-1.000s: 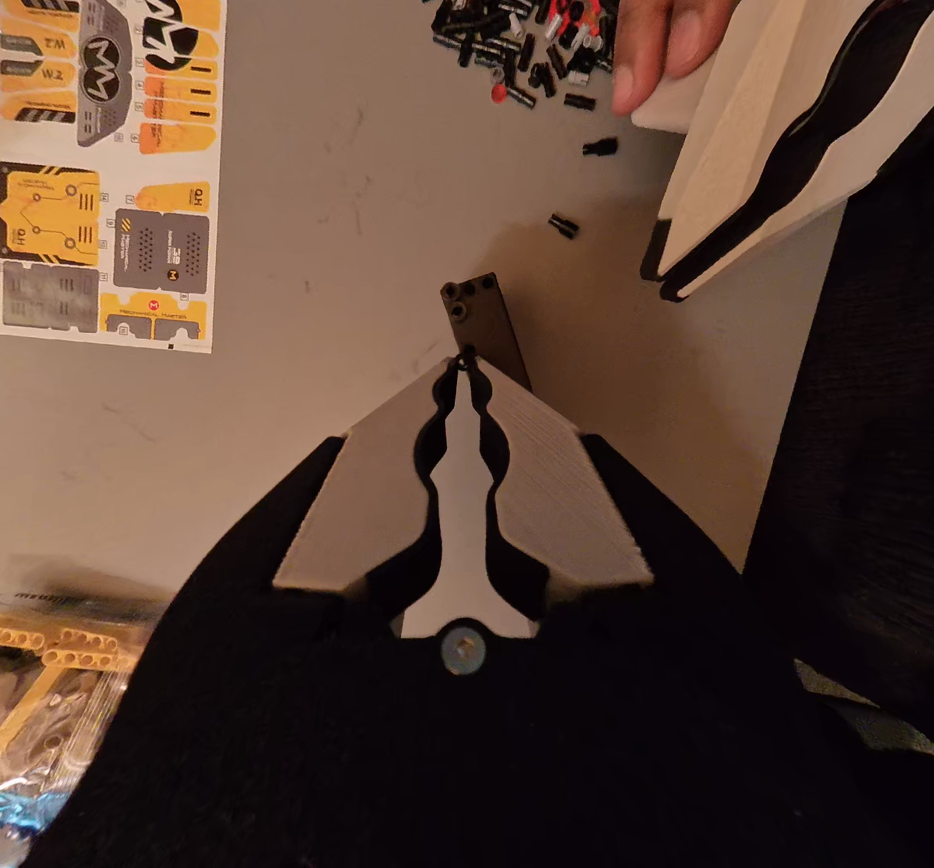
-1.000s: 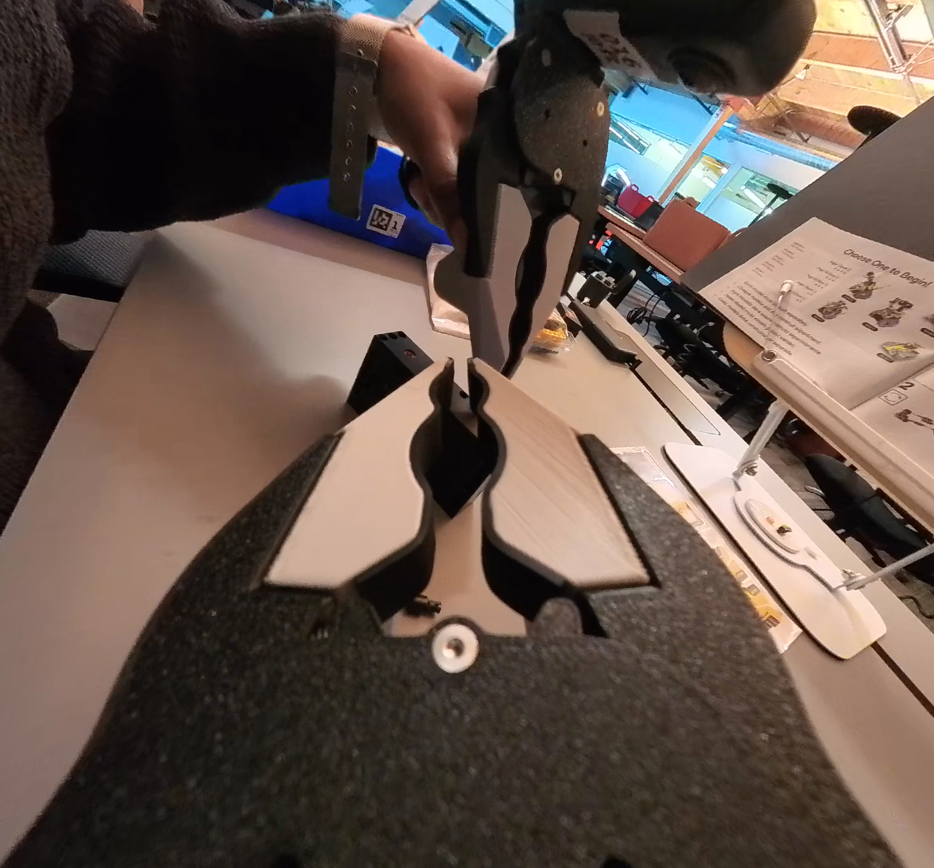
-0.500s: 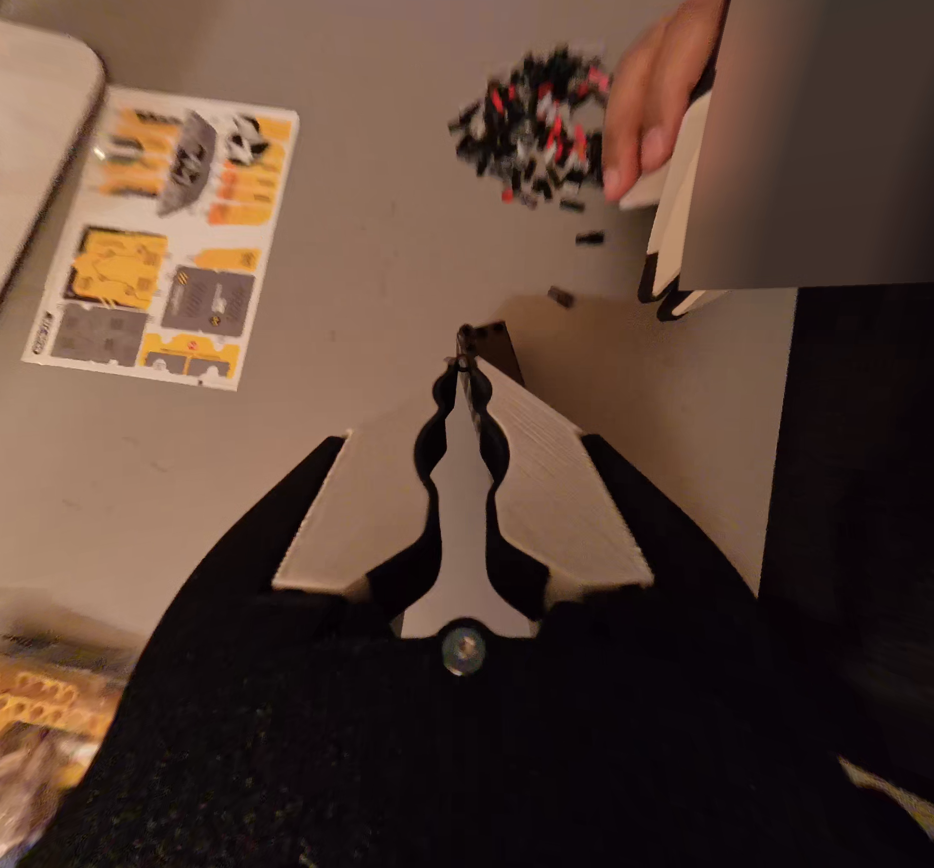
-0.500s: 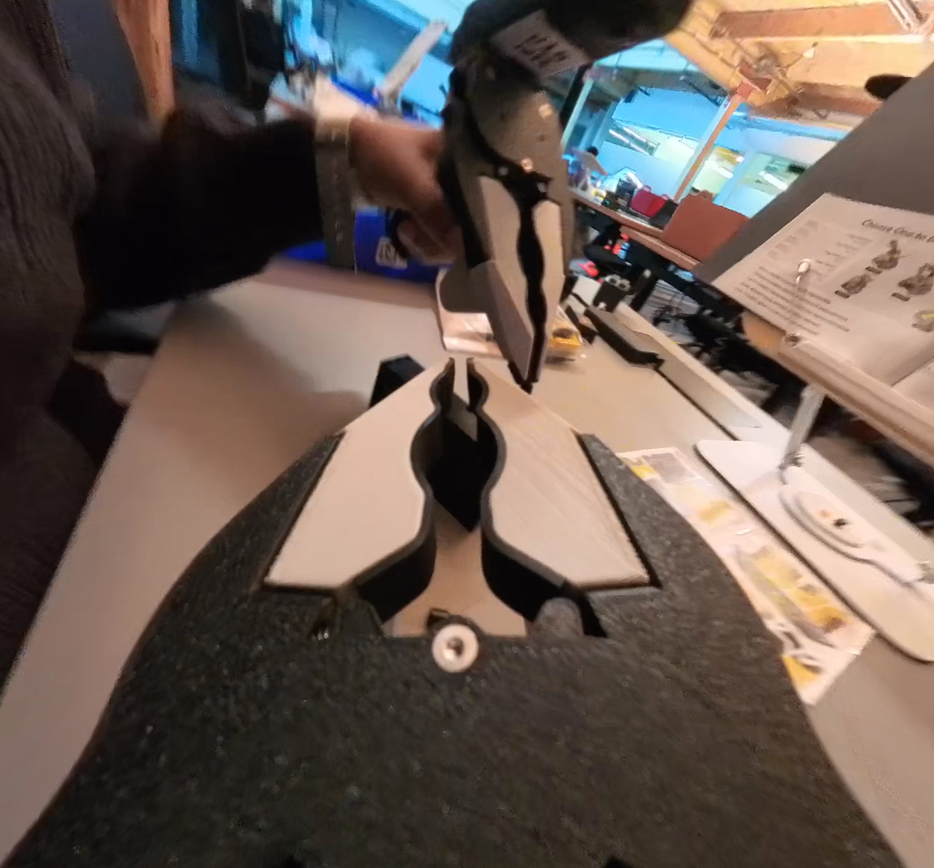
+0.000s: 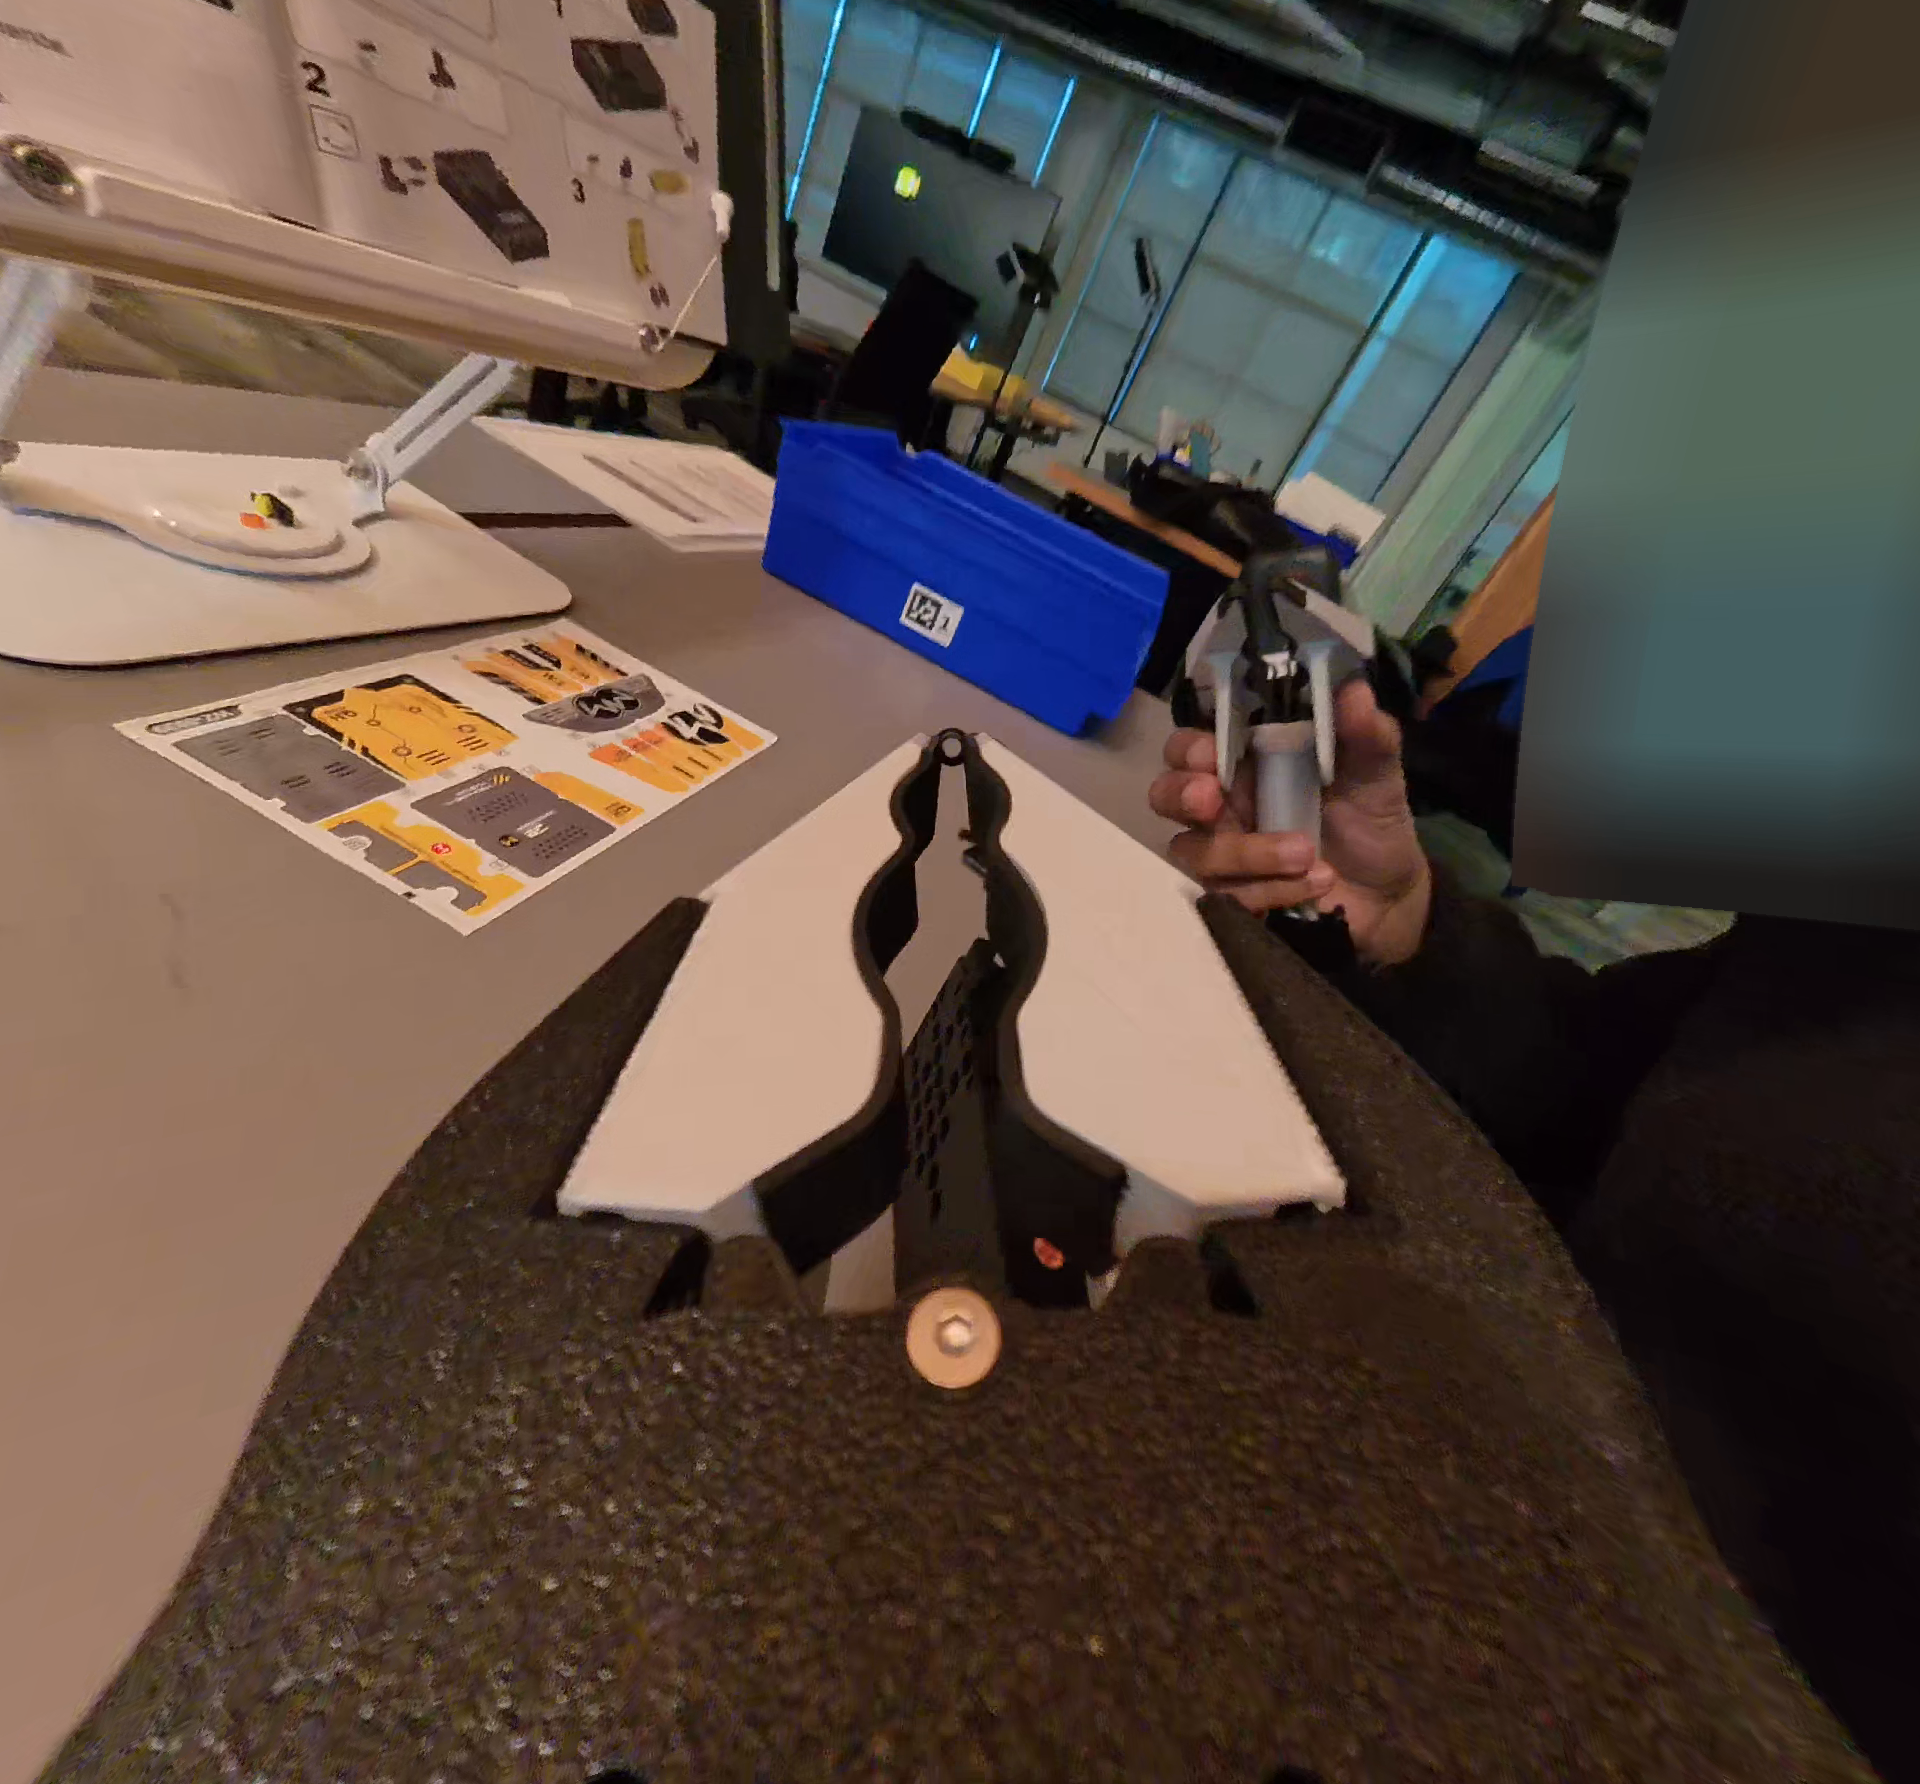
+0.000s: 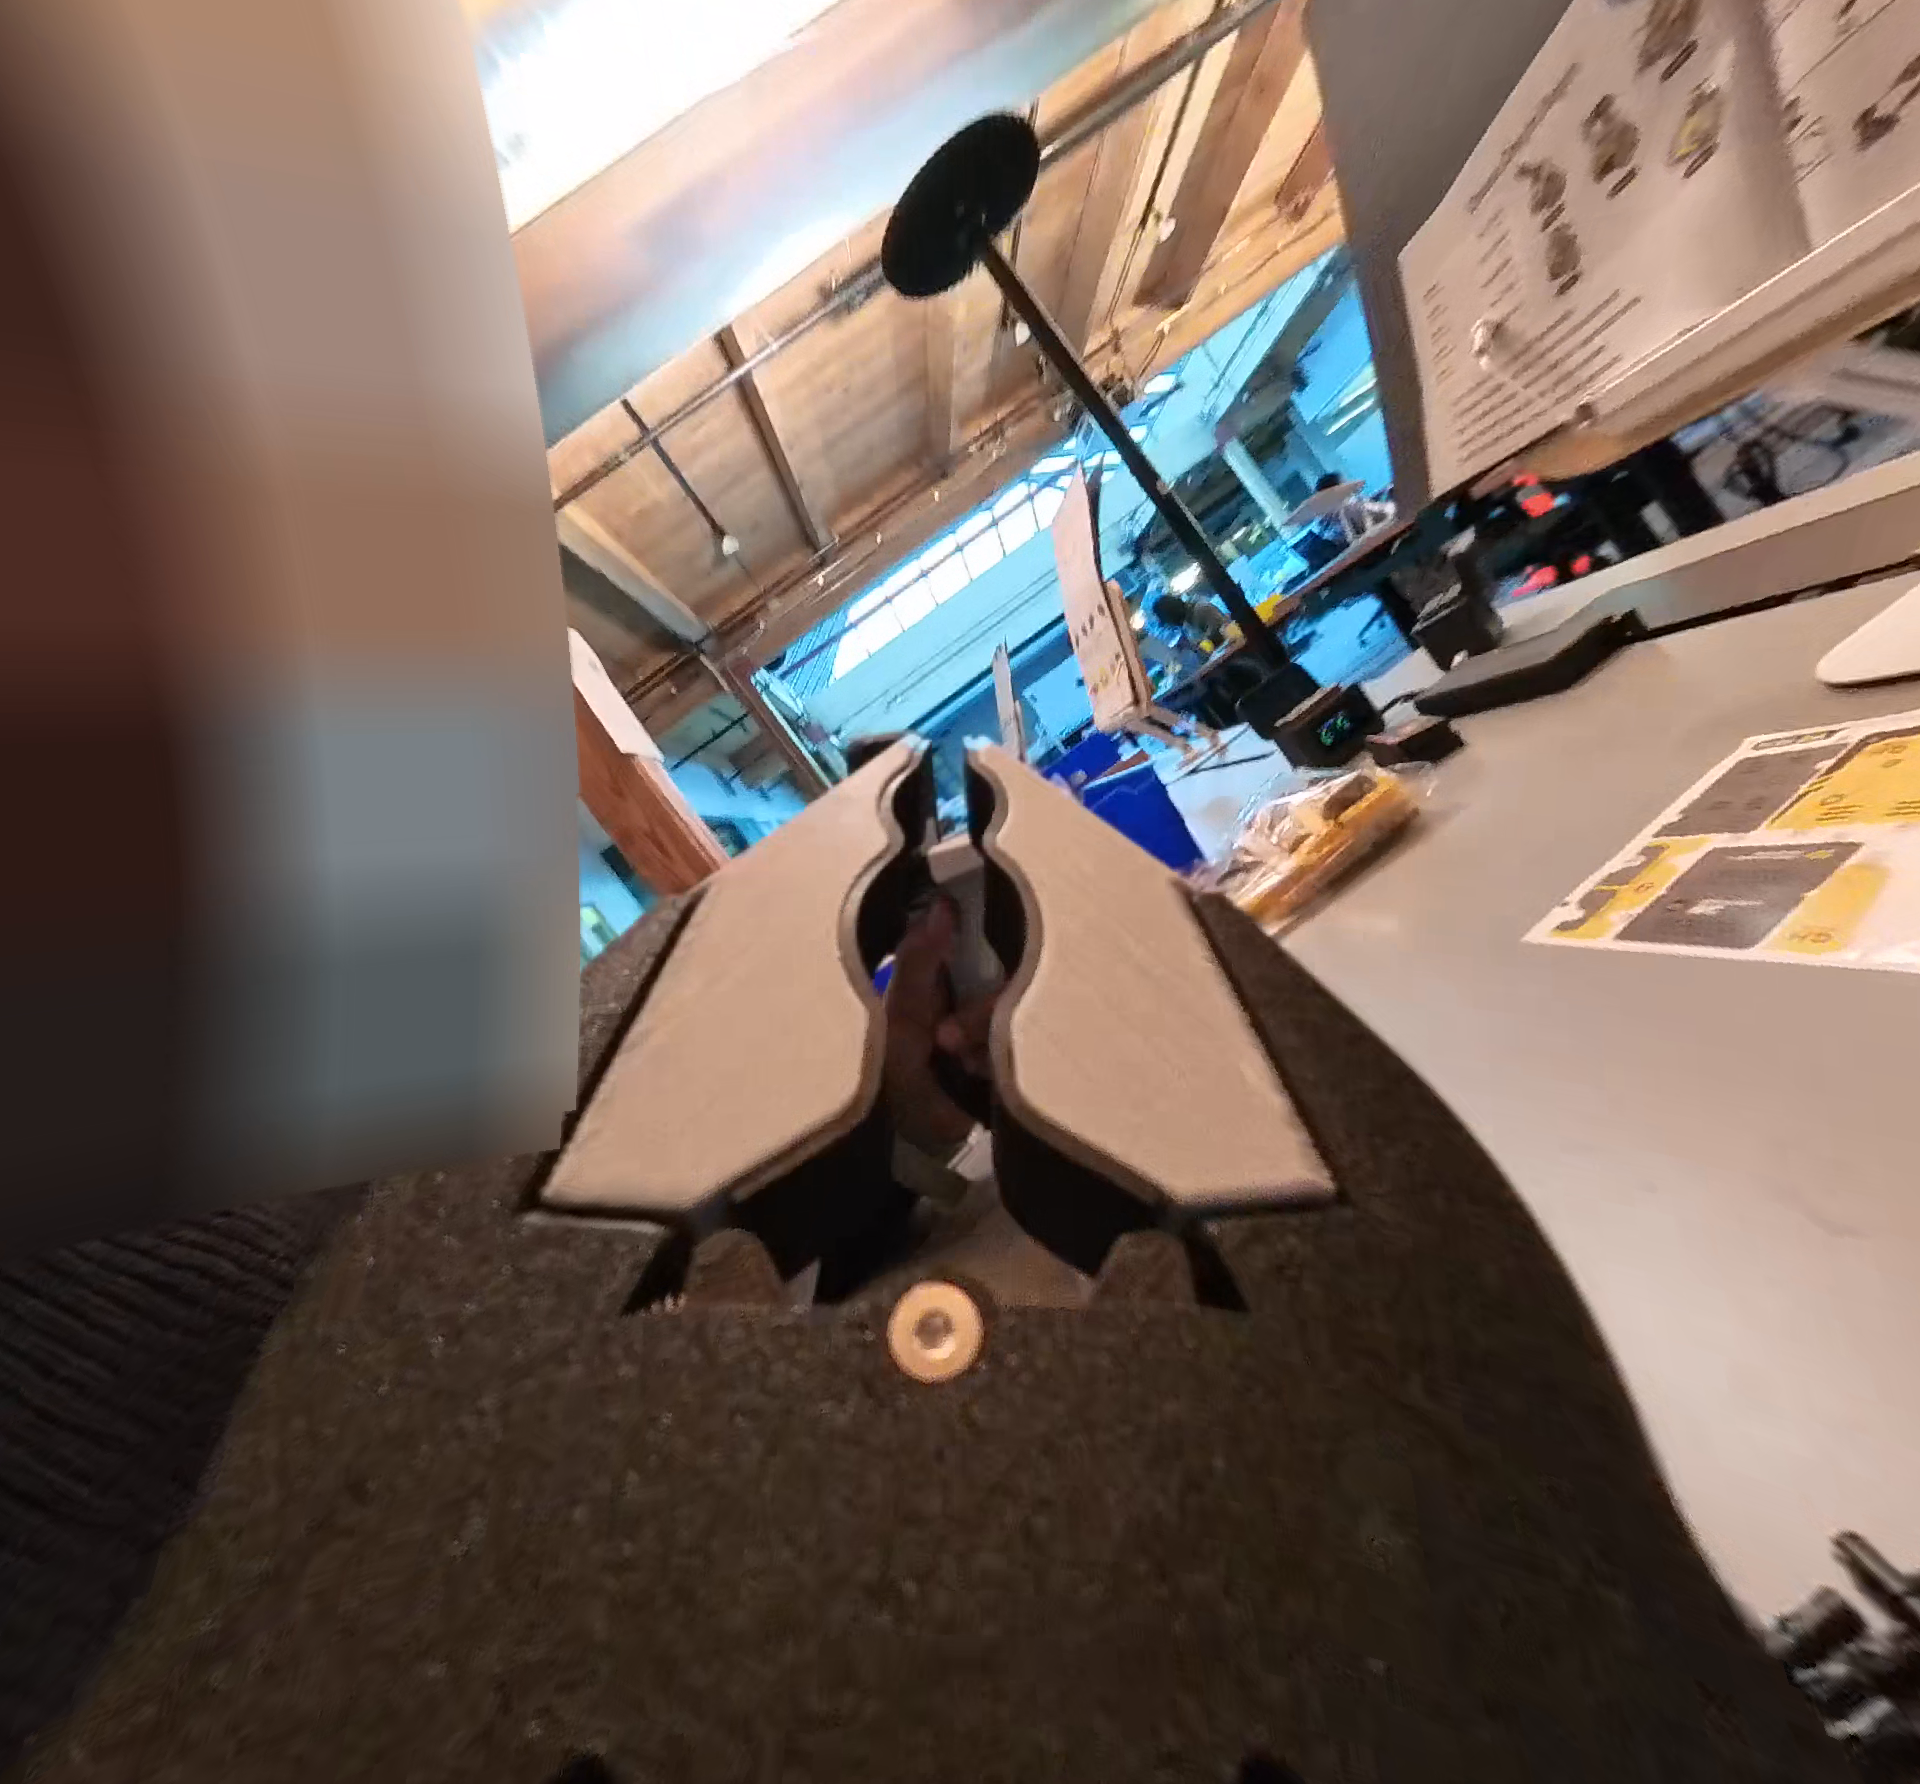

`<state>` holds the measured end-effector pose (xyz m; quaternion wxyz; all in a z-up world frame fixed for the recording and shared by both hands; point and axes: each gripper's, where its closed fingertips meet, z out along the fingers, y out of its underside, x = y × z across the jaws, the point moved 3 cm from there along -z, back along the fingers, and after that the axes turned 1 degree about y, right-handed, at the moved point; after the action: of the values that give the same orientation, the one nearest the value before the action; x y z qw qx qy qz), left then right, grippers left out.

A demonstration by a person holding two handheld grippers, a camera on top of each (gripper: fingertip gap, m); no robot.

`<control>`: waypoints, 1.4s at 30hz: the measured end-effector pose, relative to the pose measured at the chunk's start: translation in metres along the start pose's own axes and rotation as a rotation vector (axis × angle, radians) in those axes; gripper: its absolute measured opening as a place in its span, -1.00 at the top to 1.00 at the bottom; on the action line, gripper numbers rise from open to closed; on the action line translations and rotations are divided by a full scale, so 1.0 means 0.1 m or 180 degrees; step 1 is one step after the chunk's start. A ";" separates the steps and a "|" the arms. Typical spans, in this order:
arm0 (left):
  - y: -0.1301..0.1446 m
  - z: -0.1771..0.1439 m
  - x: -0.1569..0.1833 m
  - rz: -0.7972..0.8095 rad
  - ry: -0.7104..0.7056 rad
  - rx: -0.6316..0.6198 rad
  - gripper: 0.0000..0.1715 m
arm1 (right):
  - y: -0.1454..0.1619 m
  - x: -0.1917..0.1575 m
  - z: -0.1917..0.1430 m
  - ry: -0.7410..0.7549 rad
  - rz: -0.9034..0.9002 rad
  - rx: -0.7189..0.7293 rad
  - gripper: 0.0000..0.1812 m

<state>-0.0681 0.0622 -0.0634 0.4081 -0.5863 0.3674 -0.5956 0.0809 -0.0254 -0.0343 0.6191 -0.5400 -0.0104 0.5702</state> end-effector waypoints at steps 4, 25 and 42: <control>-0.02 -0.02 0.00 -0.0130 0.0098 0.0076 0.96 | -0.05 0.03 -0.04 0.0146 -0.0253 0.0078 0.92; 0.02 -0.05 -0.14 0.0089 -0.0218 -0.0012 0.96 | -0.46 0.96 -0.13 0.1289 -0.2014 -0.0892 0.59; 0.02 -0.03 0.20 -0.0285 0.0688 0.0082 0.96 | -0.41 1.00 -0.19 0.1410 -0.2235 -0.0968 0.66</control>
<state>-0.0701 0.0428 -0.0578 0.3465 -0.5292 0.3751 -0.6776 0.1559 0.0429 -0.0748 0.6761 -0.6978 -0.1439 0.1878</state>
